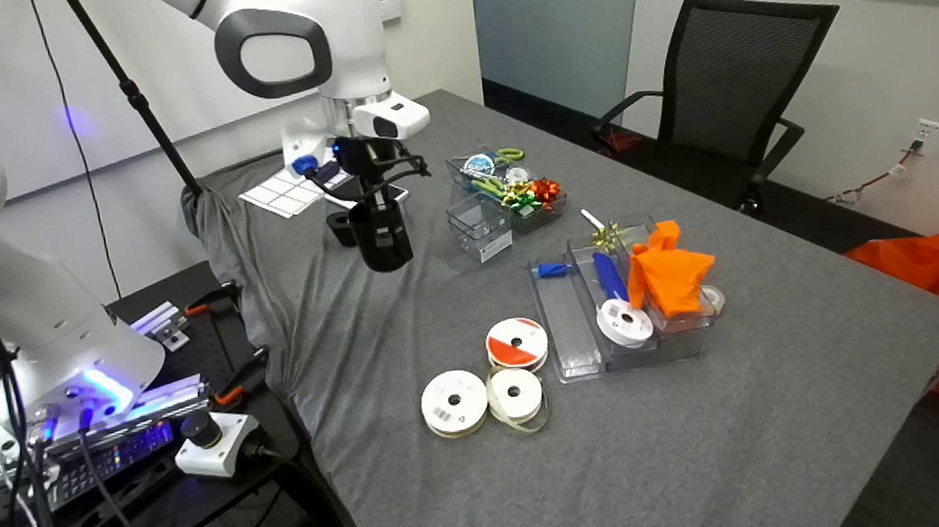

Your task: Move the black cup to the right, unstack the two clear cases and the stack them up again

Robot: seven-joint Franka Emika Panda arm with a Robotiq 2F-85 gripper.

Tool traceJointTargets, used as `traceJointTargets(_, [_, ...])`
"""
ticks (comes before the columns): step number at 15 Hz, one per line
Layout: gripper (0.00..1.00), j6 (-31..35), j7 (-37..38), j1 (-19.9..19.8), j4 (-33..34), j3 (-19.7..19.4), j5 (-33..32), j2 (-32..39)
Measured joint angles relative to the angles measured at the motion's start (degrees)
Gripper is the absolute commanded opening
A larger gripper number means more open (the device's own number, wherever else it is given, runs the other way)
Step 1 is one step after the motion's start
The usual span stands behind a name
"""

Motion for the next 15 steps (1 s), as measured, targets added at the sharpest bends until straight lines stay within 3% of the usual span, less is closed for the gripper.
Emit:
traceJointTargets(7, [0.02, 0.5, -7.4, -4.6, 0.2, -4.0, -3.1, -0.3])
traceJointTargets(15, [0.07, 7.1, -11.4, -6.1, 2.6, -4.6, -3.0, 6.1])
